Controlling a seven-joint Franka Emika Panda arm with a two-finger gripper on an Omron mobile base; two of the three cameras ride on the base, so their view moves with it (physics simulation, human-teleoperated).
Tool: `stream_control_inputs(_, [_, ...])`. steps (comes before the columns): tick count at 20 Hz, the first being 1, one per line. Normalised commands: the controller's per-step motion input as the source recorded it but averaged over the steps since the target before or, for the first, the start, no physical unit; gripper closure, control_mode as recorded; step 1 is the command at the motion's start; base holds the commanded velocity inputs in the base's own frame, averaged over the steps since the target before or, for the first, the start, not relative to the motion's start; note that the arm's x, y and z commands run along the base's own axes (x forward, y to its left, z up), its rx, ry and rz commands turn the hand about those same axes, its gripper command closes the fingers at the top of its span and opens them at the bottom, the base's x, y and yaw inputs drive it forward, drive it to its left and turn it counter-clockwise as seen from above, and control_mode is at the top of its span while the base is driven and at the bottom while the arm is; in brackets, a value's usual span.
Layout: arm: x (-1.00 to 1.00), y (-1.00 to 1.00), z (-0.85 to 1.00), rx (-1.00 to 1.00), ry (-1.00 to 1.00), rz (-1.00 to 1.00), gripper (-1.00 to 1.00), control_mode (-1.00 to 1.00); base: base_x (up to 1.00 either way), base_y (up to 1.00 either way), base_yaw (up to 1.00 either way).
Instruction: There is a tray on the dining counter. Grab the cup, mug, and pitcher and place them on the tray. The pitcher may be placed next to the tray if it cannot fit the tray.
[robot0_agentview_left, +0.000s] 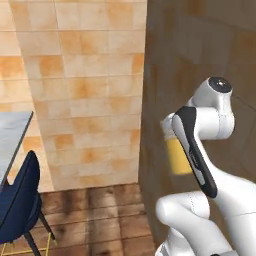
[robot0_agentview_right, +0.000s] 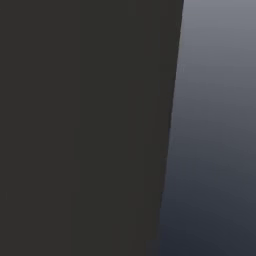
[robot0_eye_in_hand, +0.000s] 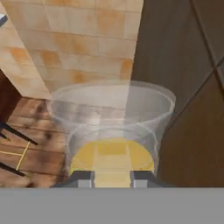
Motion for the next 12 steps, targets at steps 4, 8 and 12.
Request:
stream_control_inputs(4, [0.0,0.0,0.0,0.0,0.0,0.0,1.0,1.0,0.09,0.25,0.86])
stream_control_inputs(8, [0.0,0.0,0.0,0.0,0.0,0.0,1.0,1.0,0.14,0.19,0.85])
stream_control_inputs(12, [0.0,0.0,0.0,0.0,0.0,0.0,1.0,1.0,0.25,0.0,0.84])
